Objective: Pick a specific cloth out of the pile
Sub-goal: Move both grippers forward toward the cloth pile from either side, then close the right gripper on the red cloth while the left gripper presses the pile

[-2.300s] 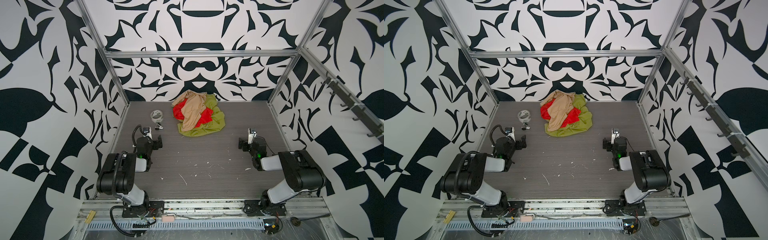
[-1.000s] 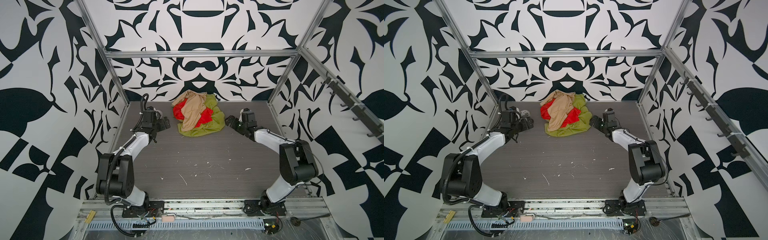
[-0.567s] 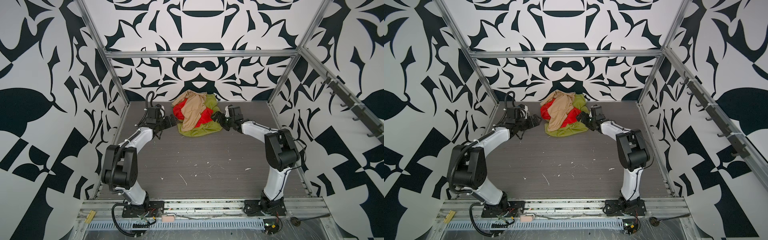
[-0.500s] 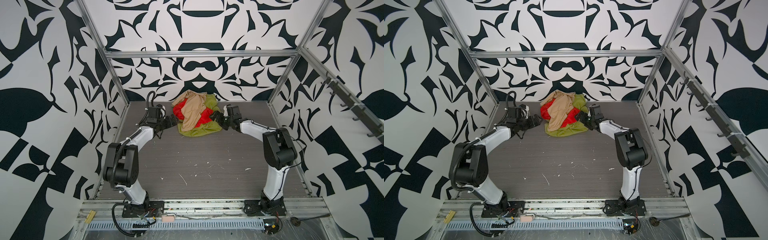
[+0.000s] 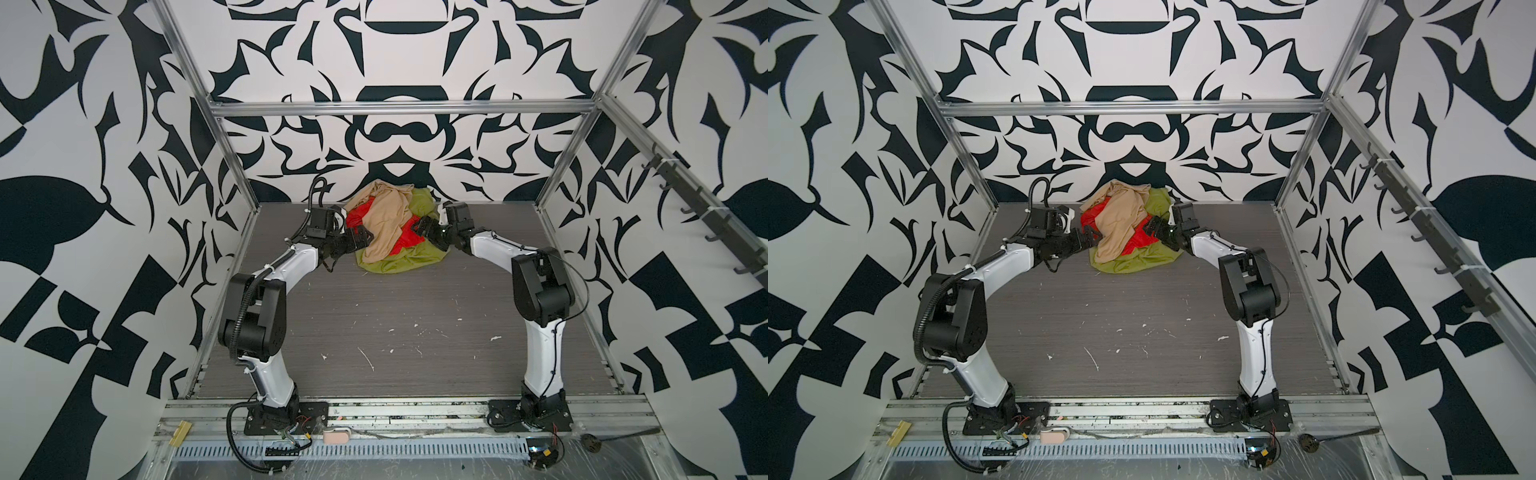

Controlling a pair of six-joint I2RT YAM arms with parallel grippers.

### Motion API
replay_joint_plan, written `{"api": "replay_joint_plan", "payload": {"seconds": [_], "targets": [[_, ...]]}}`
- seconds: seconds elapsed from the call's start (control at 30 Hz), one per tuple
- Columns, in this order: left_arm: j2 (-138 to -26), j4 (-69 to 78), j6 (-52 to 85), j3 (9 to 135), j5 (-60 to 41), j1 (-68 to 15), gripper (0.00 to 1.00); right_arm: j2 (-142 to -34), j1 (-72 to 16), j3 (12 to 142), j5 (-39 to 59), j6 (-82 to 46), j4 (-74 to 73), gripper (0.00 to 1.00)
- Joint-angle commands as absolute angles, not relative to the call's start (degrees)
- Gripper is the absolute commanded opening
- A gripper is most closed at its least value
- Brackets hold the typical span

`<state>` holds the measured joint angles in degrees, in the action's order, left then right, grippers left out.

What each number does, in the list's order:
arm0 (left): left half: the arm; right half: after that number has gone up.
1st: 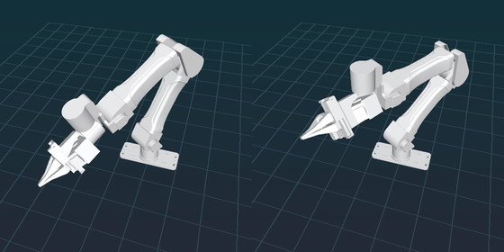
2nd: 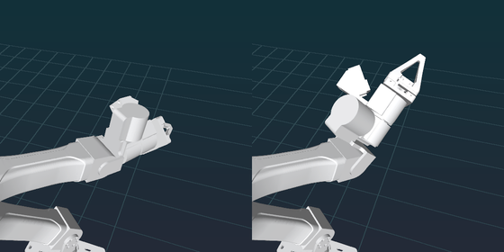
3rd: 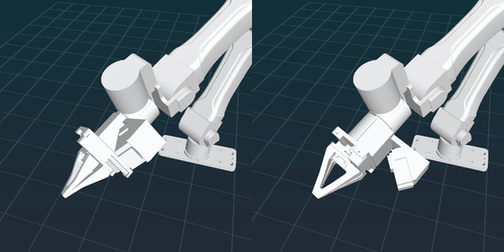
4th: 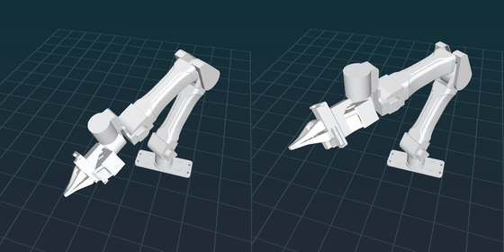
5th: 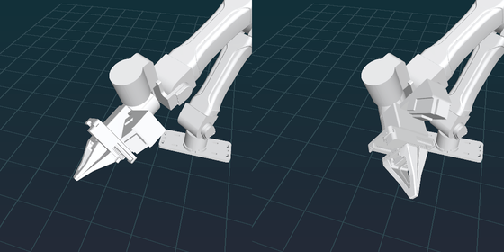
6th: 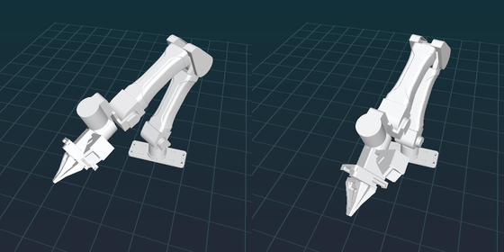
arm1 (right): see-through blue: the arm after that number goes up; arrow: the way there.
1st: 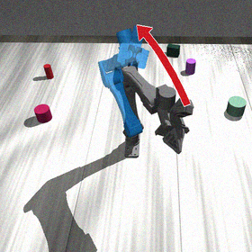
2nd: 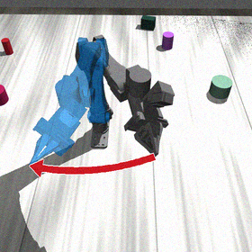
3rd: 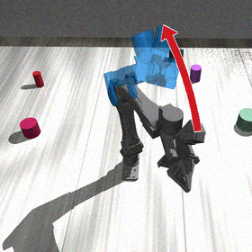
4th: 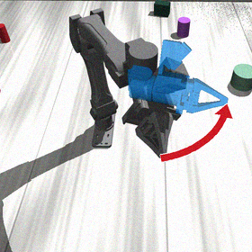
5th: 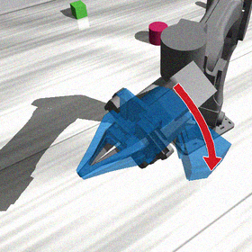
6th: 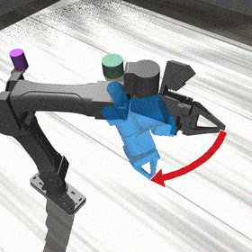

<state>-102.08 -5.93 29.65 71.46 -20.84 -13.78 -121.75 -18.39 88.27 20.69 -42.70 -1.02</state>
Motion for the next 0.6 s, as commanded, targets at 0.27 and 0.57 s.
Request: {"api": "replay_joint_plan", "payload": {"seconds": [0.27,0.57], "targets": [[-103.3,-8.3,30.3,72.2,-22.6,-13.6,0.99,-125.2,-19.3,94.8,21.7,-42.1,-2.5,0.64],[-104.2,-7.8,31.2,72.3,-23.4,-13.6,0.99,-127.3,-19.9,96.6,22.1,-43.2,-4.1,0.49]]}}
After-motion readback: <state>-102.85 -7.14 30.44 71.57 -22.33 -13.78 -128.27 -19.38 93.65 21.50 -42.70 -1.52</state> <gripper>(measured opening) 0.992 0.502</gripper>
